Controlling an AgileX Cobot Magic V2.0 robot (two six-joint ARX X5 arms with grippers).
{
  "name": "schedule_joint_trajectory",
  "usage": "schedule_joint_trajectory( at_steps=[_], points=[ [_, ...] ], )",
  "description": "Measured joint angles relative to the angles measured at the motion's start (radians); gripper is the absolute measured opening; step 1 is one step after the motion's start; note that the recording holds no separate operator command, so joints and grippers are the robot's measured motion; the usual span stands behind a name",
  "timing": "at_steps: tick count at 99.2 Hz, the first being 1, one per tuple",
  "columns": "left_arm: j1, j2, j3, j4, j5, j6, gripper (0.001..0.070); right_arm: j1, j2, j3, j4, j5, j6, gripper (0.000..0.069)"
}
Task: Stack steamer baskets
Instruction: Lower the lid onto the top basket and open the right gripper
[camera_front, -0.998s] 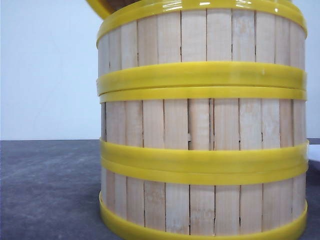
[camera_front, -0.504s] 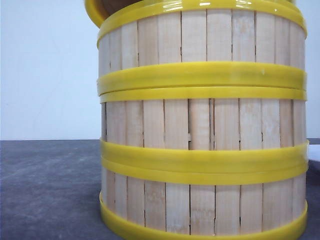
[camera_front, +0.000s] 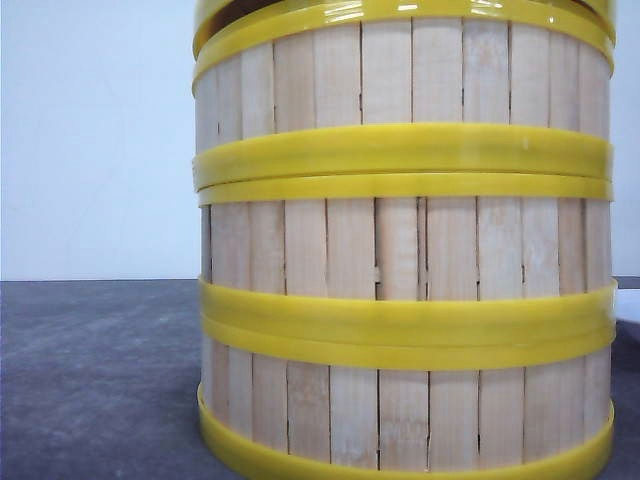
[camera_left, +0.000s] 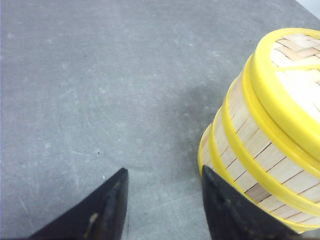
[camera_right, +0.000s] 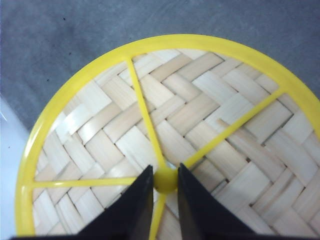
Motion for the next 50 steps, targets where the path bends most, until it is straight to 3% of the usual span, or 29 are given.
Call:
schedule_joint_trajectory(
  at_steps=[29,44,50],
  points=[
    [0.0,0.0,0.0,-0.004,0.0,0.0,0.0273,0.005,0.0,0.0,-0.001,0.004,0.019,0.0063],
    [0.0,0.0,0.0,-0.007,0.0,0.0,0.0273,0.011,0.001,0.0,0.017,-0.005,0.039,0.0255],
    [0.0,0.0,0.0,-0.007,0.0,0.0,0.0273,0.011,0.001,0.0,0.043,-0.005,0.043,0.0298]
  ],
)
